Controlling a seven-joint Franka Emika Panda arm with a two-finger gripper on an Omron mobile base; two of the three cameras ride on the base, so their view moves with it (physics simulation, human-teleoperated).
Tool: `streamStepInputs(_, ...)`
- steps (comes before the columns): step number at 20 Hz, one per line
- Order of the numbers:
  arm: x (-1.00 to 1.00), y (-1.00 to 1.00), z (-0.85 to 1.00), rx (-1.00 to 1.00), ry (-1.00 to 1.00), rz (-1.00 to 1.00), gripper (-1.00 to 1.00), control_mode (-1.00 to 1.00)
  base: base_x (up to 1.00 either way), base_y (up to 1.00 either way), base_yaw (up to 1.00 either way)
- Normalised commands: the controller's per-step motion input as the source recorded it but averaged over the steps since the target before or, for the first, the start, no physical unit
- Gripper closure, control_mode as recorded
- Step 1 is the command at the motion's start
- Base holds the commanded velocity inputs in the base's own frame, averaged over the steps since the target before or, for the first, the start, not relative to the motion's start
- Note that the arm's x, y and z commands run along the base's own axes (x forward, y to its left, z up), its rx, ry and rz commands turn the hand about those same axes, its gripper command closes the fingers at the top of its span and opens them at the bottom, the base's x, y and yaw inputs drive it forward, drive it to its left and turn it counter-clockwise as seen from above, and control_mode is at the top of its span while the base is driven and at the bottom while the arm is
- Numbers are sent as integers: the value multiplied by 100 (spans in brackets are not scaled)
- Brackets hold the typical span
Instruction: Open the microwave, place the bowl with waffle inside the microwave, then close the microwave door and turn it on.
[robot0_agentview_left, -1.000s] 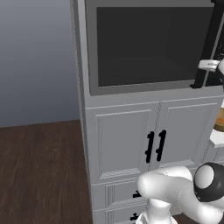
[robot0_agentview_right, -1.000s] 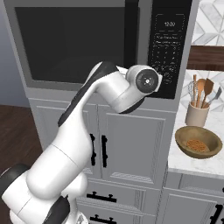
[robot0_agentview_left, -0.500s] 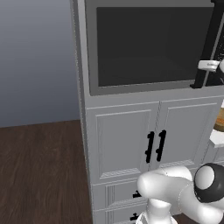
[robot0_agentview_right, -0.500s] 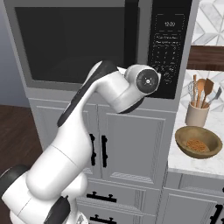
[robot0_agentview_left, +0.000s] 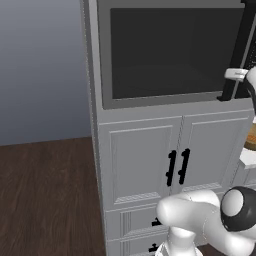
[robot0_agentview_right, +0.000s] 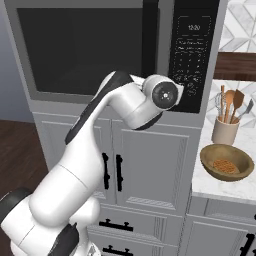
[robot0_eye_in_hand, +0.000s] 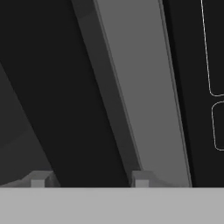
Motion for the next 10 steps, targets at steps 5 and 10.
streamStepInputs(5,25,5,-5,6,0,0,100,-100,0,0,0)
streamStepInputs(10,-85,33,0,0,-11,-10,100,-100,0,0,0)
